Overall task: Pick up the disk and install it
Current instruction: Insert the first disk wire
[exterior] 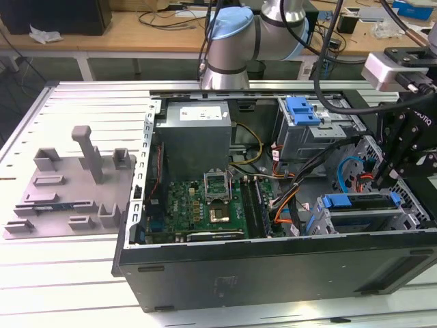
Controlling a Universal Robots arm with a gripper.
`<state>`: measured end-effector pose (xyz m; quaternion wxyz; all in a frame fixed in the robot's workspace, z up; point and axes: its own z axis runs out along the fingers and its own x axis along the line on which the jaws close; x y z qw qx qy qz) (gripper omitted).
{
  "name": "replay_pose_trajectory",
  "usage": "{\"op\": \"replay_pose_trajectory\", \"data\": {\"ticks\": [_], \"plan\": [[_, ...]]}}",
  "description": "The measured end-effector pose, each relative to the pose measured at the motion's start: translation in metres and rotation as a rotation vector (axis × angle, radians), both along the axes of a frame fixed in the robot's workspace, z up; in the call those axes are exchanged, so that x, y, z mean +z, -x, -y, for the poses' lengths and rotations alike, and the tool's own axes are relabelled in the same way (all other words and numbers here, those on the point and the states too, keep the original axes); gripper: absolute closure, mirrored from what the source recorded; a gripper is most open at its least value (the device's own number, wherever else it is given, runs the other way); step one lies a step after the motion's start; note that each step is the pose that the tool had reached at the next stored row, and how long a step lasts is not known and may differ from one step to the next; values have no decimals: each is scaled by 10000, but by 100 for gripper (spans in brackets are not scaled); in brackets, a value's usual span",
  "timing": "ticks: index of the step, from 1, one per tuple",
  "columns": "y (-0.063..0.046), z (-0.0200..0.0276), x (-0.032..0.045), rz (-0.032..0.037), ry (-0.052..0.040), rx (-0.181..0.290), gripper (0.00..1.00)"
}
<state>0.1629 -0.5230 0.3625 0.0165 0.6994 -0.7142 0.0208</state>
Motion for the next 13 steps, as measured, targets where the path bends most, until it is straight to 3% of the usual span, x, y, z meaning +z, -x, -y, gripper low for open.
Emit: {"op": "replay_pose_trajectory", "data": {"ticks": [13], "plan": [[0,15,-18,-9,-1,230,83]]}}
